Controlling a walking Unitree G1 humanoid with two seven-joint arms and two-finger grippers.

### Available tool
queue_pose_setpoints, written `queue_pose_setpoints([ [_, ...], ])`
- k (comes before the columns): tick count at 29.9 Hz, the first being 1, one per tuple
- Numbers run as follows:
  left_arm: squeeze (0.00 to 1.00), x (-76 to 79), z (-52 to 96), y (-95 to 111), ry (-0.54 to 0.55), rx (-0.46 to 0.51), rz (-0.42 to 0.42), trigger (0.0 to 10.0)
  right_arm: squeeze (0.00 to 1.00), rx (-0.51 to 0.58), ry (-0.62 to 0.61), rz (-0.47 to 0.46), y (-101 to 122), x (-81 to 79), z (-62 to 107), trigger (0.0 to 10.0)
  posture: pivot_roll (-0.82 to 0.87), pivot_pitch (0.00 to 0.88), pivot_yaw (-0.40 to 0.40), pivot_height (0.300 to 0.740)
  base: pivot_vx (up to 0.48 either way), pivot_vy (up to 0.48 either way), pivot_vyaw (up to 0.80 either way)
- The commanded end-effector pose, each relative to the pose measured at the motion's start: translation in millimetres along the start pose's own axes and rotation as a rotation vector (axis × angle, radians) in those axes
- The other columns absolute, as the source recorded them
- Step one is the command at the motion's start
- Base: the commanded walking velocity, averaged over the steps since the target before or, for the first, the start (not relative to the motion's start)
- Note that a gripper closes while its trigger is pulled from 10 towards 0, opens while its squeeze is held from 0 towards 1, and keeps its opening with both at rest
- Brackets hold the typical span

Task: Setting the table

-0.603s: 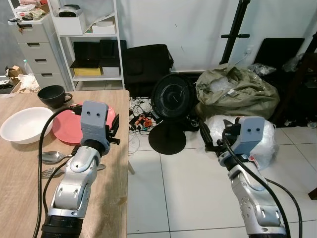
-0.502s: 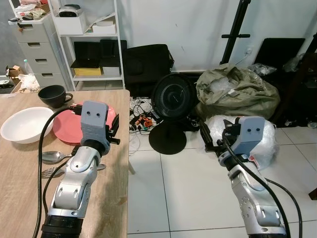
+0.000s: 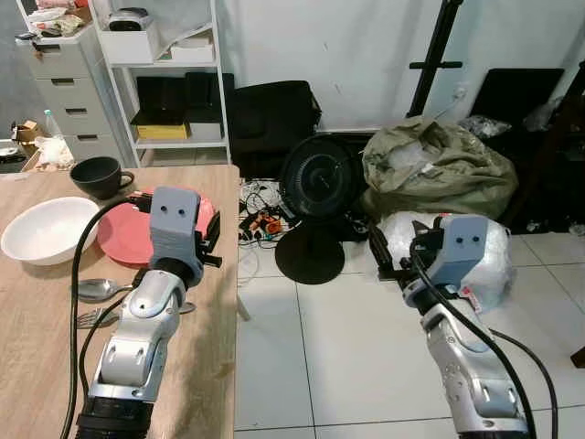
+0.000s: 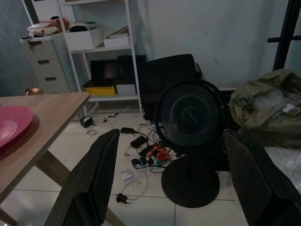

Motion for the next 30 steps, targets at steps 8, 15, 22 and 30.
queue_pose_setpoints([
  [8, 0.0, -0.9, -1.1, -3.2, 0.0, -0.012, 0.002, 10.0, 0.0, 0.004, 0.002, 0.001, 1.8, -1.5, -0.1, 10.0, -0.09, 0.138, 0.1, 0.74, 0.0, 0.0, 0.0],
  [15, 0.0, -0.6, -1.5, -3.0, -0.002, -0.012, 0.002, 10.0, 0.0, 0.004, 0.004, 0.001, 1.9, -1.5, -0.3, 10.0, -0.09, 0.138, 0.1, 0.74, 0.0, 0.0, 0.0],
  [22, 0.0, -0.3, -1.9, -3.2, -0.004, -0.012, 0.002, 10.0, 0.0, 0.004, 0.004, 0.001, 1.4, -2.0, -0.3, 10.0, -0.09, 0.132, 0.102, 0.74, 0.0, 0.0, 0.0],
  [30, 0.0, 0.1, -1.8, -3.8, -0.007, -0.017, 0.003, 10.0, 0.0, 0.002, 0.006, 0.001, 1.3, -2.1, 0.0, 10.0, -0.09, 0.133, 0.102, 0.74, 0.0, 0.0, 0.0],
])
Point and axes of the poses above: a point about 5 cm out from each wrist's last joint towards the gripper, its own z axis pointing back from the gripper into the wrist, its own y axis along the axis of the wrist's last joint, x = y × z, the point moved 1 cm from there along -z, pointing out of the wrist towards the gripper, and after that the axes turned 5 degrees about z, right-handed, at the moved point
